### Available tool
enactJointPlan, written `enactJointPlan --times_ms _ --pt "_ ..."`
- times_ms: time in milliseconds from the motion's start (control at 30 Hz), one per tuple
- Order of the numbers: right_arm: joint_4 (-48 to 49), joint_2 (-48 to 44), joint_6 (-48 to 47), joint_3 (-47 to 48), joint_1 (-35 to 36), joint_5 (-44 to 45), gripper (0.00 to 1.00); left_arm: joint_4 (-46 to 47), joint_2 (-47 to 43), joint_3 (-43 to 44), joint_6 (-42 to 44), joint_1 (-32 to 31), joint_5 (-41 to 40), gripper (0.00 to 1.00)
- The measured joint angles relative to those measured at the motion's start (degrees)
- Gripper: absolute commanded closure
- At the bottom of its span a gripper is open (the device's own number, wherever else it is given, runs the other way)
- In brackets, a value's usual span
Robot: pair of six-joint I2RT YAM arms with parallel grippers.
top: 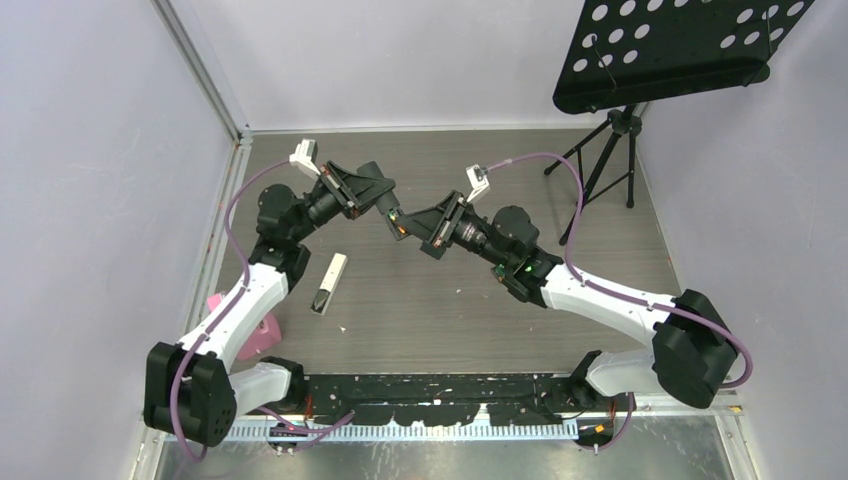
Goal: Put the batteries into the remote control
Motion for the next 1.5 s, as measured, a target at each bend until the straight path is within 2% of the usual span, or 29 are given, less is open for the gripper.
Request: enactJointPlan --times_ms 233,433,533,600,767,900,1200,1500 --pt "-4.5 -0.4 -3.8 0.5 0.5 1.9 0.56 -0.1 0.0 -1.4 1.3 -0.3 -0.9 1.00" --pt "-10.6 -2.9 -5.5 0.5 0.5 3.4 0.26 0.9 -0.9 -2.9 3.0 -0.8 -0.8 1.00" --pt "-12.7 -5.1 -6.0 0.4 0.5 3.7 0.21 2.2 -1.6 -3.6 3.3 -0.8 -0.8 1.00" --pt "-13.1 -6.8 -6.3 0.3 0.4 3.6 0.23 2.7 -1.8 -3.9 3.6 -0.8 -0.8 1.00" --pt "-13.9 -9.9 -7.4 0.3 0.2 3.3 0.46 3.2 -1.8 -3.9 4.0 -0.8 -0.8 1.00" --pt "-17.5 -10.1 -10.0 0.4 0.2 3.0 0.56 3.5 -1.8 -3.9 4.0 -0.8 -0.8 1.00" --pt "-24.0 -9.7 -17.4 2.6 0.2 2.3 0.66 3.4 -1.4 -3.9 4.2 -1.0 -0.8 1.00" --pt "-25.1 -6.3 -20.6 5.2 0.2 2.3 0.72 3.2 -0.4 -3.9 4.7 -0.7 -1.0 1.00"
